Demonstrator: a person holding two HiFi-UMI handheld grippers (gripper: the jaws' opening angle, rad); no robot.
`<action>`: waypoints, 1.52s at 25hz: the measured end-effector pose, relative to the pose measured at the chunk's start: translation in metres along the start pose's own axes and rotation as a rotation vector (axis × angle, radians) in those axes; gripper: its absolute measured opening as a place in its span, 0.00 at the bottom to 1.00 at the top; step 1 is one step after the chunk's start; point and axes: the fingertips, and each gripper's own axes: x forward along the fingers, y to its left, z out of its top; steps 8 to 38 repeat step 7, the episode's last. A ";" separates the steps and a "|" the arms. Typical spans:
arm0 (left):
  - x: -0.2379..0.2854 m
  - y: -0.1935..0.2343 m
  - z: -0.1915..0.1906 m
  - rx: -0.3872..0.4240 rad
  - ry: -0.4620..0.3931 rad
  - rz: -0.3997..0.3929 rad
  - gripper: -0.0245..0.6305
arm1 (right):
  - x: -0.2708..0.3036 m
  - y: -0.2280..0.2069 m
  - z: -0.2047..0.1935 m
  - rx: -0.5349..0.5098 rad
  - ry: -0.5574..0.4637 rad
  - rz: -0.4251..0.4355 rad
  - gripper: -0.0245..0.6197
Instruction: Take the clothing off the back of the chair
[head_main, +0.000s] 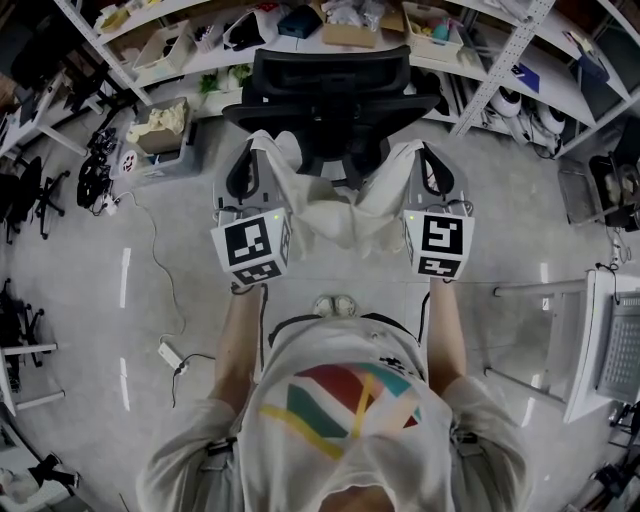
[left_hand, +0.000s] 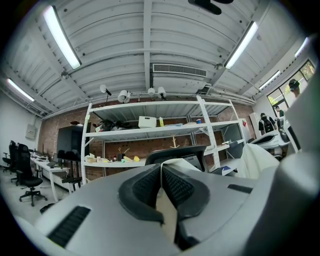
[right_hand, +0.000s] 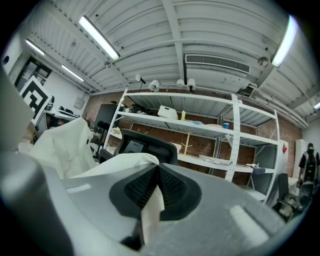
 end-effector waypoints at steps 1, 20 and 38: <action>0.000 0.000 0.000 0.000 0.000 0.000 0.06 | 0.000 -0.001 -0.001 -0.005 0.001 -0.003 0.05; -0.004 0.003 -0.002 0.004 0.004 0.006 0.06 | -0.005 -0.003 -0.003 -0.004 0.002 -0.010 0.05; -0.004 0.003 -0.002 0.004 0.004 0.006 0.06 | -0.005 -0.003 -0.003 -0.004 0.002 -0.010 0.05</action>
